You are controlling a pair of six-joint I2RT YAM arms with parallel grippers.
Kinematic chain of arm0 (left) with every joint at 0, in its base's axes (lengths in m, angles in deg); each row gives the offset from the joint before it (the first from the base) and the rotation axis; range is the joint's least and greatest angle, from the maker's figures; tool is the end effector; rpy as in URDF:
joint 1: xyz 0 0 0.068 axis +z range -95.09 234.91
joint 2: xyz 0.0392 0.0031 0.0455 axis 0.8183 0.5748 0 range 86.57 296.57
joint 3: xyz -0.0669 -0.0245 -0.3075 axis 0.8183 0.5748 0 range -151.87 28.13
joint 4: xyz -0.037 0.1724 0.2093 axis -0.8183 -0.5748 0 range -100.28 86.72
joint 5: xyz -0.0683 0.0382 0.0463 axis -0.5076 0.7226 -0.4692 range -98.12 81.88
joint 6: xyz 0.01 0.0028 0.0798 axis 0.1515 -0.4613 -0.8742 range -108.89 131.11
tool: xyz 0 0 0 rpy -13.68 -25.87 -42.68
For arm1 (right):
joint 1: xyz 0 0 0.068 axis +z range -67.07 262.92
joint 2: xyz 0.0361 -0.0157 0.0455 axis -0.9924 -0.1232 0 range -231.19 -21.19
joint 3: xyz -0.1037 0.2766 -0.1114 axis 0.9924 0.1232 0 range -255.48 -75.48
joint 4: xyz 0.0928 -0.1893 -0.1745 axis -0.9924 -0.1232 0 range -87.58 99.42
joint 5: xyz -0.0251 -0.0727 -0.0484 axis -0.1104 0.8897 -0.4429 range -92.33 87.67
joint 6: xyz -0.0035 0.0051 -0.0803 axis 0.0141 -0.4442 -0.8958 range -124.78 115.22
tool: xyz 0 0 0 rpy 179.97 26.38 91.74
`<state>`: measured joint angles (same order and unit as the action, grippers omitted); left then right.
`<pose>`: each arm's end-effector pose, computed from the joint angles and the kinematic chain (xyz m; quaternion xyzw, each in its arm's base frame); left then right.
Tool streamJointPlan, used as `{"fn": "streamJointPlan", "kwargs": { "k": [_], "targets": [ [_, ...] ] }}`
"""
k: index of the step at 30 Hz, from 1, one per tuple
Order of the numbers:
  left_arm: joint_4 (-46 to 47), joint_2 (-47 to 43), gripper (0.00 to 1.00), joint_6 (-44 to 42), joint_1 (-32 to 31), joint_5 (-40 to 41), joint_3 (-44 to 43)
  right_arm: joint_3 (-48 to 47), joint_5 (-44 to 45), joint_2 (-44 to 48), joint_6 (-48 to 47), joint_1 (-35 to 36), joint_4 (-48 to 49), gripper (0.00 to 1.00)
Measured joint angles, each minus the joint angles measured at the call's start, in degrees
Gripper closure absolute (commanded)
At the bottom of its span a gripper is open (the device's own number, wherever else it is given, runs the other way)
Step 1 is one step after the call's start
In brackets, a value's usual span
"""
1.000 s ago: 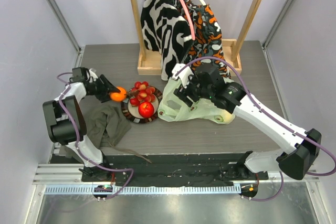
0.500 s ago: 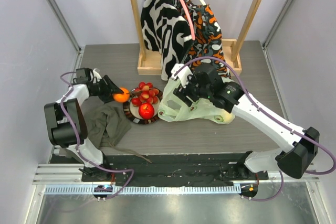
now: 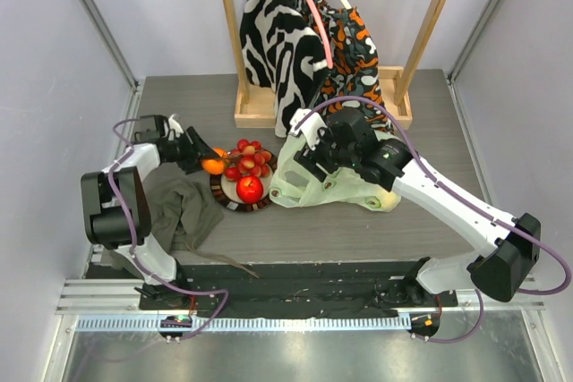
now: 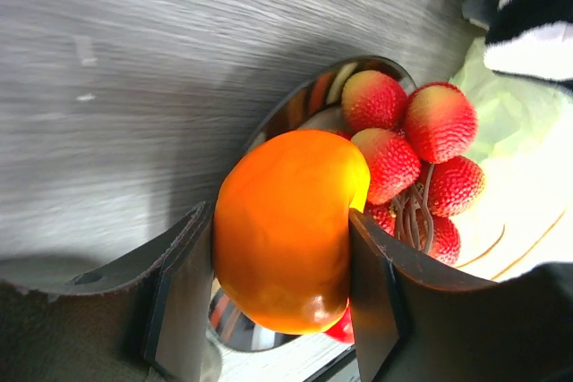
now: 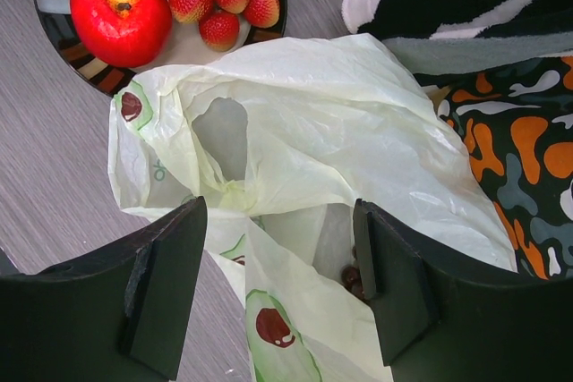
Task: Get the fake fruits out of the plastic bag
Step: Place the fake fruit on the plate.
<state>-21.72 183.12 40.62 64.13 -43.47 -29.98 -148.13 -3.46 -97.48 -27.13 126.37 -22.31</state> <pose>0.3677 0.0188 0.1968 -0.2212 0.8903 -0.3343 0.2160 0.2353 0.2247 0.3732 -0.4863 0.7436 0.0925 0.4495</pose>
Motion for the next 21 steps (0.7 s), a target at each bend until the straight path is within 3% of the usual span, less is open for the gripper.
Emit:
{"fn": "streamJointPlan", "kwargs": {
  "k": [7,10,11,21],
  "targets": [
    [0.02,2.12,0.44,-1.14,-4.5,1.31,-0.81,0.28,0.04,0.0,-0.09,0.0,0.44,0.27],
    [-1.07,2.14,0.21,-2.16,-5.14,2.67,-0.94,0.5,0.09,0.0,-0.31,0.0,0.52,0.27],
    [-1.36,2.14,0.01,-2.34,-5.09,2.43,-1.03,0.66,0.11,0.0,-0.44,0.0,0.63,0.27],
    [-3.72,1.92,0.0,-3.15,-4.59,2.64,-3.98,2.01,0.87,0.02,-1.14,0.0,1.09,0.28]
  ]
}}
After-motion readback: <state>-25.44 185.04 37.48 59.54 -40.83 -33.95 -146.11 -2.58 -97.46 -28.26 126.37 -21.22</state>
